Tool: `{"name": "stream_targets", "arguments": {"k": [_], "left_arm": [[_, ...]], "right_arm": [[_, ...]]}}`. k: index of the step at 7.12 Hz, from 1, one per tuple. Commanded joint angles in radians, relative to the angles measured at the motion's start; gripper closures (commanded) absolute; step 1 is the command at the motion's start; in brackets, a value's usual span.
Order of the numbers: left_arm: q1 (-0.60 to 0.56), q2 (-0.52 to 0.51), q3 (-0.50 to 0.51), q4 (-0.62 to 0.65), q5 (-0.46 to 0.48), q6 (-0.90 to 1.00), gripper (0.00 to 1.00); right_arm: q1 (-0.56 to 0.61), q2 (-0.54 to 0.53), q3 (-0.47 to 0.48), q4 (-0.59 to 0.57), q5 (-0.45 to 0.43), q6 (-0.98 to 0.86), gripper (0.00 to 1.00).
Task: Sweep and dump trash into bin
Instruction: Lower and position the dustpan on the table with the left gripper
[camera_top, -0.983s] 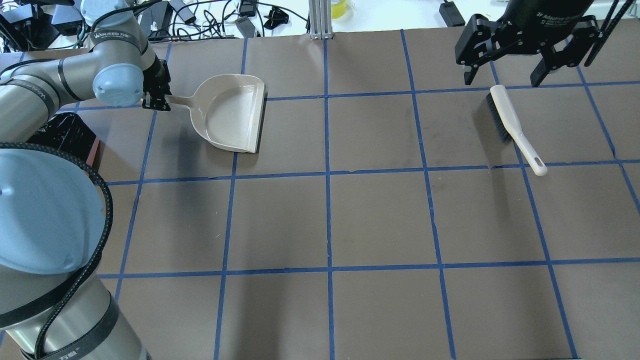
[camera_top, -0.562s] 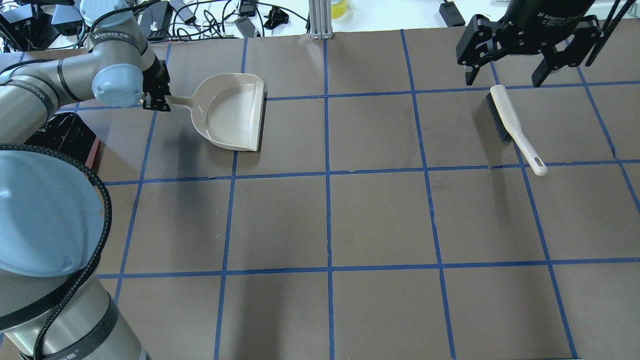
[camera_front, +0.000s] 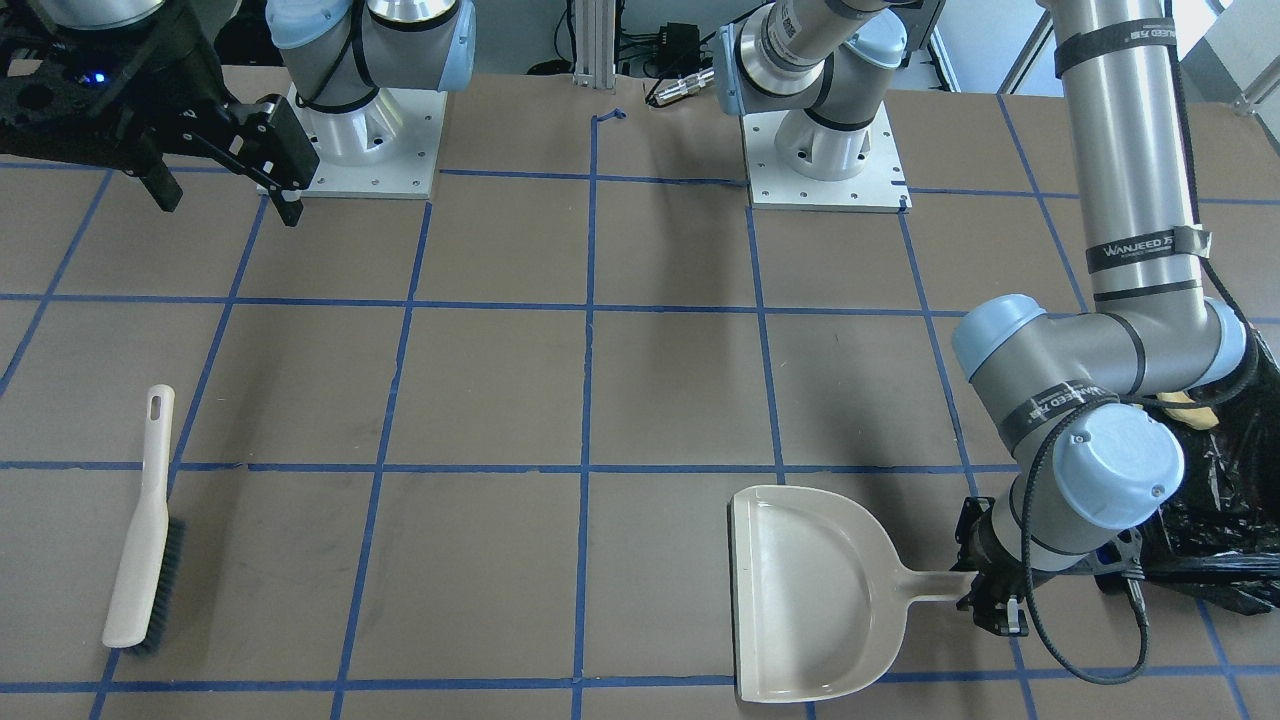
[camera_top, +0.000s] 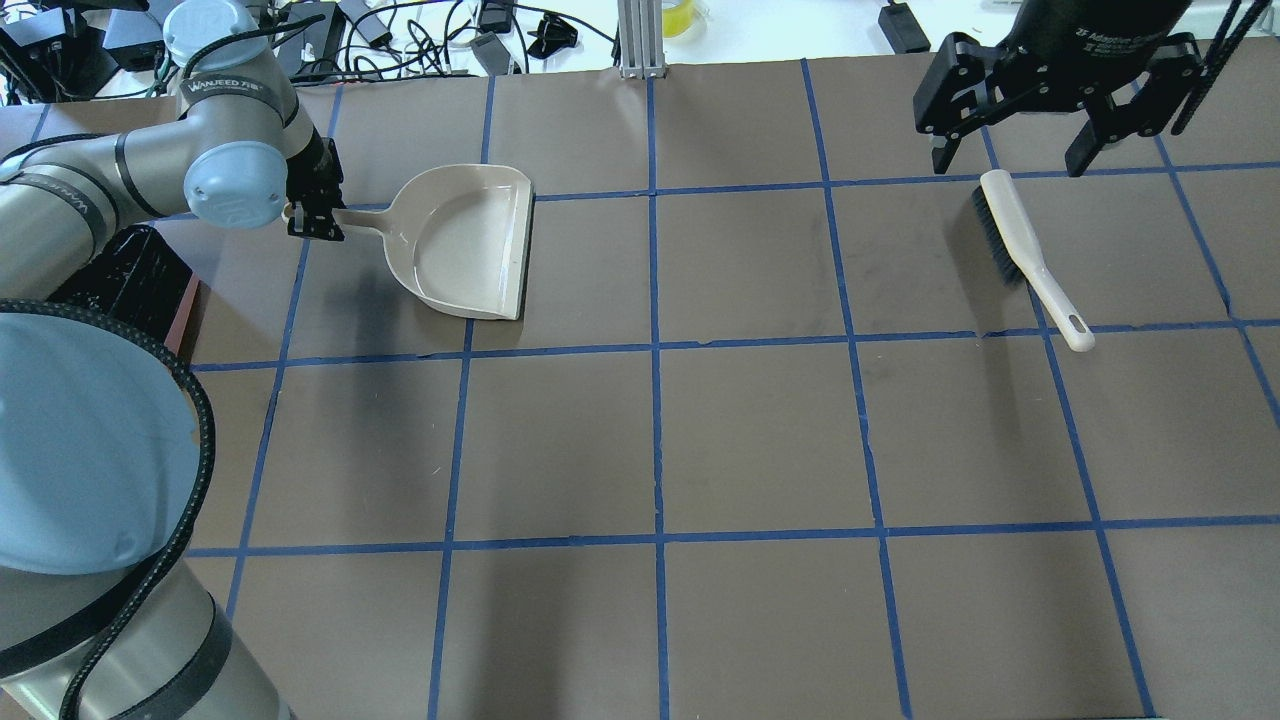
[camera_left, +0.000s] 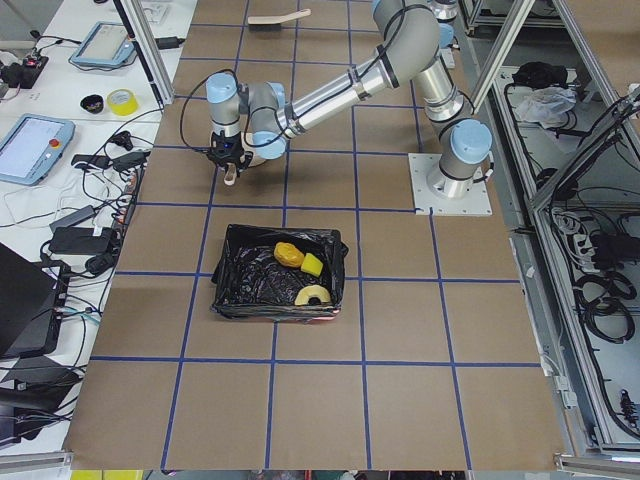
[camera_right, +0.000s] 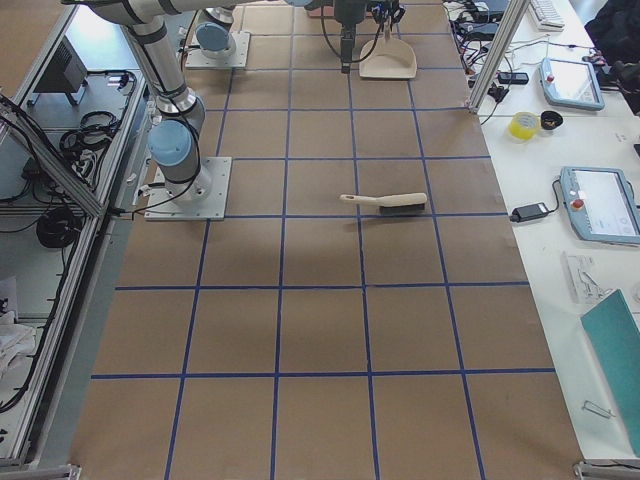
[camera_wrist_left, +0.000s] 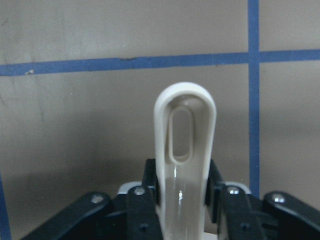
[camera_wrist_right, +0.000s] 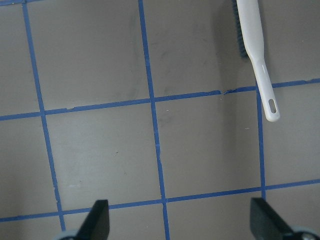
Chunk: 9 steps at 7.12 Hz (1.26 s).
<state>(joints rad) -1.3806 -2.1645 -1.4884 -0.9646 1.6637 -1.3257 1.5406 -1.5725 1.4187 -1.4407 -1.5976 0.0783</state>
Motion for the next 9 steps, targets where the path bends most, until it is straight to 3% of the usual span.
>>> {"name": "stream_targets", "arguments": {"k": [1,2,4,7,8,9], "left_arm": [[0.0,0.002,-0.006,-0.003,-0.001,0.008,0.91],[0.0,0.003,-0.006,-0.005,-0.001,0.002,0.8],[-0.002,0.029,-0.021,-0.022,0.001,0.011,0.45],[-0.005,0.067,-0.05,-0.022,-0.001,0.017,0.27],[-0.029,0.098,-0.038,-0.041,0.001,0.035,0.27],[-0.06,0.153,-0.021,-0.072,0.054,0.192,0.26]], "right_arm": [[0.0,-0.004,0.0,0.002,0.004,0.0,0.0],[0.0,-0.004,-0.001,0.002,0.01,0.0,0.0],[0.0,-0.004,0.0,0.005,0.01,0.0,0.0],[0.0,-0.004,0.0,0.005,0.011,-0.002,0.0],[0.0,-0.004,0.0,0.006,0.01,-0.003,0.0],[0.0,-0.004,0.0,0.005,0.011,-0.003,0.0]]}}
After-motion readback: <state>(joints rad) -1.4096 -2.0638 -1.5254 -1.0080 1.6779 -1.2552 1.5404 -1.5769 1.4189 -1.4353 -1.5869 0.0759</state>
